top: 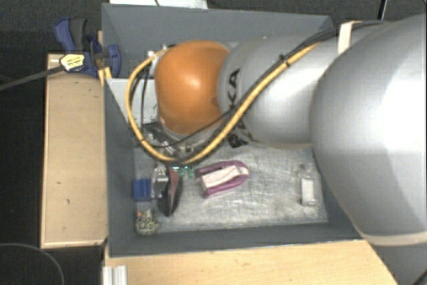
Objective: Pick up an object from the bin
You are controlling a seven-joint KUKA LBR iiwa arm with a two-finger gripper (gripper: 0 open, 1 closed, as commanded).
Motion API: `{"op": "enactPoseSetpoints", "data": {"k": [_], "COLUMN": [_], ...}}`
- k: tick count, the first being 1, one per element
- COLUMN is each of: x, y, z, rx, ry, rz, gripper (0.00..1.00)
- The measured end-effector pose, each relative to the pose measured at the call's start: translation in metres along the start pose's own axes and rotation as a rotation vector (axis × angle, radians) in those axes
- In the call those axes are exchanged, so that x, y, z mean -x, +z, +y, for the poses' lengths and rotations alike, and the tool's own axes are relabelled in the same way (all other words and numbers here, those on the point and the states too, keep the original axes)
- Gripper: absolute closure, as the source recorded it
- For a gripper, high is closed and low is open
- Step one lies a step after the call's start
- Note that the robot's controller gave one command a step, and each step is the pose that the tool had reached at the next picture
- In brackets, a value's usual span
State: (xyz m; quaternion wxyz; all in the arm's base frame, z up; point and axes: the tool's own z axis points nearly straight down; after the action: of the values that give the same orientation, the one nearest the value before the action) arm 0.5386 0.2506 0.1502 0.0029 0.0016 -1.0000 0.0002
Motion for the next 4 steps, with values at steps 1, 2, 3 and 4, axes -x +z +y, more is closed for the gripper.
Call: {"op": "enactPoseSetpoints", "data": {"k": [1, 2, 3, 4], "x": [-0.028, -0.019, -0.016, -0.02], "y": [0.08, 0.077, 0.075, 0.078], "z": [-0.027, -0.075, -0.075, -0.075], "rx": [0.005, 0.008, 0.01, 0.006], "ry": [0.17, 0.315, 0.321, 0.322], "rz": [-0.011, -0.011, -0.019, -0.009], "gripper": [0.0, 0.0, 1.0, 0.0]}}
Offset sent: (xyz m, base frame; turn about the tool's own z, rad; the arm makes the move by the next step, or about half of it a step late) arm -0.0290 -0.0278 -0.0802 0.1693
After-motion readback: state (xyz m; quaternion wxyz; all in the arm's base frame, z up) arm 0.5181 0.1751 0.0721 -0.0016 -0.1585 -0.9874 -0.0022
